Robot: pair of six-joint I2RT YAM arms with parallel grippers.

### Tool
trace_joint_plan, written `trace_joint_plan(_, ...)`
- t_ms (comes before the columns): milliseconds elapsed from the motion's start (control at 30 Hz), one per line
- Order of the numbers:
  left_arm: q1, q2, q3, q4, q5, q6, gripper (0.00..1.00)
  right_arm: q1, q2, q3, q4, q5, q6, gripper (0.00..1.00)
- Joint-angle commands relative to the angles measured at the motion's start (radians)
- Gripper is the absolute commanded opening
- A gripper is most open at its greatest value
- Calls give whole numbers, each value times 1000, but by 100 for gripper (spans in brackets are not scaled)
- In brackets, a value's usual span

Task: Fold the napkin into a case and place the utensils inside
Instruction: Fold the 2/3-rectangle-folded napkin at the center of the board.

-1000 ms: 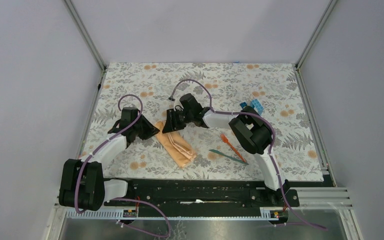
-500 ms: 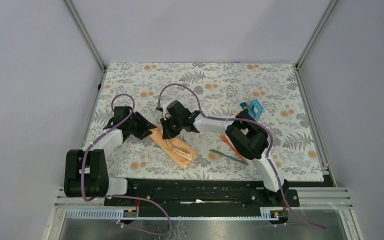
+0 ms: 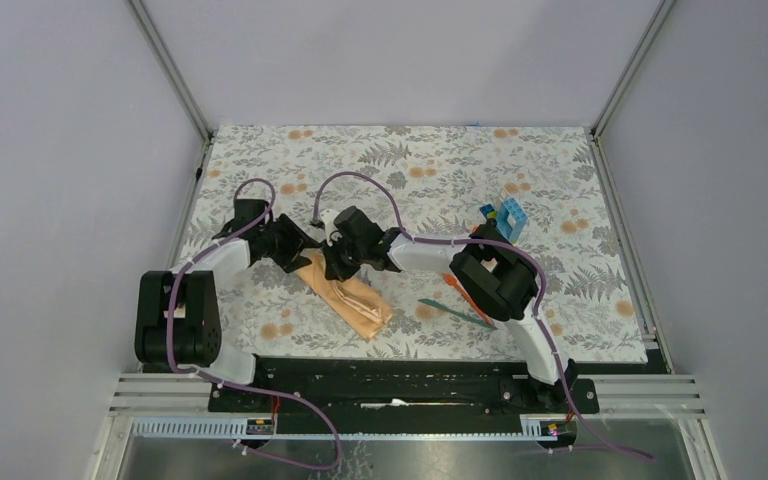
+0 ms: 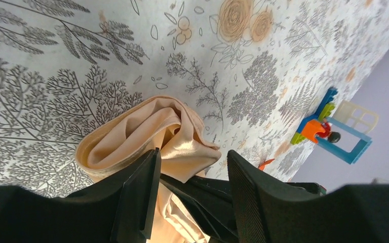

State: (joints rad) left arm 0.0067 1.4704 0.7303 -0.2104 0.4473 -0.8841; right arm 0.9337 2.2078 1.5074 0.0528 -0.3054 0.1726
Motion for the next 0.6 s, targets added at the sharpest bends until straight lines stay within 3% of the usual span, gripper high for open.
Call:
trace_joint_plan(0, -47, 33, 97, -101, -47, 34, 56, -6, -59, -7, 16, 33, -40, 0)
trace_joint_plan(267, -109, 103, 153, -103, -87, 17, 58, -6, -74, -12, 24, 23, -52, 0)
trace_joint_plan(400, -119, 126, 163, -124, -129, 33, 54, -7, -85, -13, 24, 29, -60, 0)
trace_joint_plan(467, -118, 132, 164, -126, -139, 53, 47, -6, -88, -16, 27, 30, -62, 0)
trace_joint_plan(567, -119, 139, 165, -127, -144, 89, 26, -6, -92, -24, 37, 29, -58, 2)
